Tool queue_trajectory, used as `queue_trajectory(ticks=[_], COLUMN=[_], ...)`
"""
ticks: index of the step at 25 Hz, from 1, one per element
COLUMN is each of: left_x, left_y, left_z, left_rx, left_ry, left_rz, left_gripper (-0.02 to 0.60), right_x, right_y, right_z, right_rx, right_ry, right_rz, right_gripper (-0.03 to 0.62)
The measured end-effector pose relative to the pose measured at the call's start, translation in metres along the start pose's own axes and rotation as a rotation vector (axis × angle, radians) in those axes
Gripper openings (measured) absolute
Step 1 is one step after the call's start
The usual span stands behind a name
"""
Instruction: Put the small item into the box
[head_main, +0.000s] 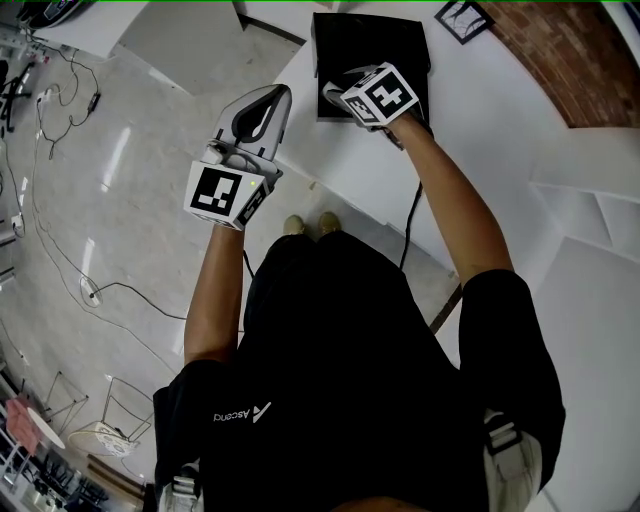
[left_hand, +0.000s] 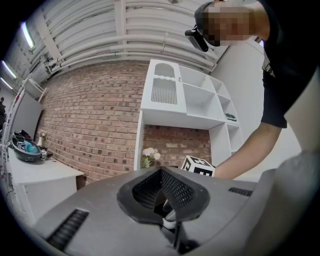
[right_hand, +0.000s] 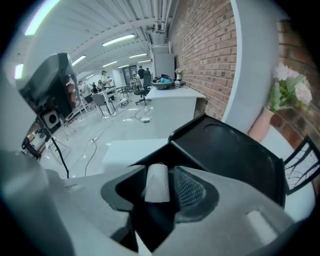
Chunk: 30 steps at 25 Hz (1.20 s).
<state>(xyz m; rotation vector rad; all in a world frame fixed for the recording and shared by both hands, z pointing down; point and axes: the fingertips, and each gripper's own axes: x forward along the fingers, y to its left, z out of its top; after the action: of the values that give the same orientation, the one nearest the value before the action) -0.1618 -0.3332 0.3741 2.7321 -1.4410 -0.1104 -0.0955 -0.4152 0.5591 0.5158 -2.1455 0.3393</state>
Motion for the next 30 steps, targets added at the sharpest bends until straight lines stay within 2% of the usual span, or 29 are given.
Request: queue_trajectory(ticks=[4, 7, 13, 19, 23, 26, 30], left_x=[0.005, 0.008, 0.013, 0.012, 0.007, 0.003, -0.003], left_y=[-0.008, -0.011, -0.023, -0.042, -0.059, -0.074, -0.093], left_z=[-0.002, 0.000, 0.008, 0.027, 0.043, 0.054, 0.062], left_rx=[0.018, 0.026, 0.036, 0.021, 0.023, 0.034, 0.054], left_ry=[-0.011, -0.026, -0.025, -0.011, -0.036, -0.053, -0.067], left_rz=[-0.022, -0.024, -0.038, -0.057, -0.079, -0.101, -0.128], left_gripper=[-0.002, -0.002, -0.002, -0.002, -0.002, -0.002, -0.002], right_x=[-0.015, -0.037, -0.097, -0.168, -0.218, -0.251, -0.272], right_y=[0.003, 0.008, 0.024, 0.055, 0.079, 0.096, 0.113], right_z=[0.005, 0.017, 0.043, 0.064, 0.068, 0.068, 0.061], right_rx=[-0.002, -0.003, -0.034, -0.060, -0.099, -0.104, -0.081], right_ry=[-0.082, -0.180, -0.389, -0.617, -0.784, -0.914, -1.010], right_rz=[0.010, 0.002, -0.048, -0.093, -0.132, -0.158, -0.173], right_gripper=[0.176, 0.166, 0.121, 0.045, 0.005, 0.003, 0.003])
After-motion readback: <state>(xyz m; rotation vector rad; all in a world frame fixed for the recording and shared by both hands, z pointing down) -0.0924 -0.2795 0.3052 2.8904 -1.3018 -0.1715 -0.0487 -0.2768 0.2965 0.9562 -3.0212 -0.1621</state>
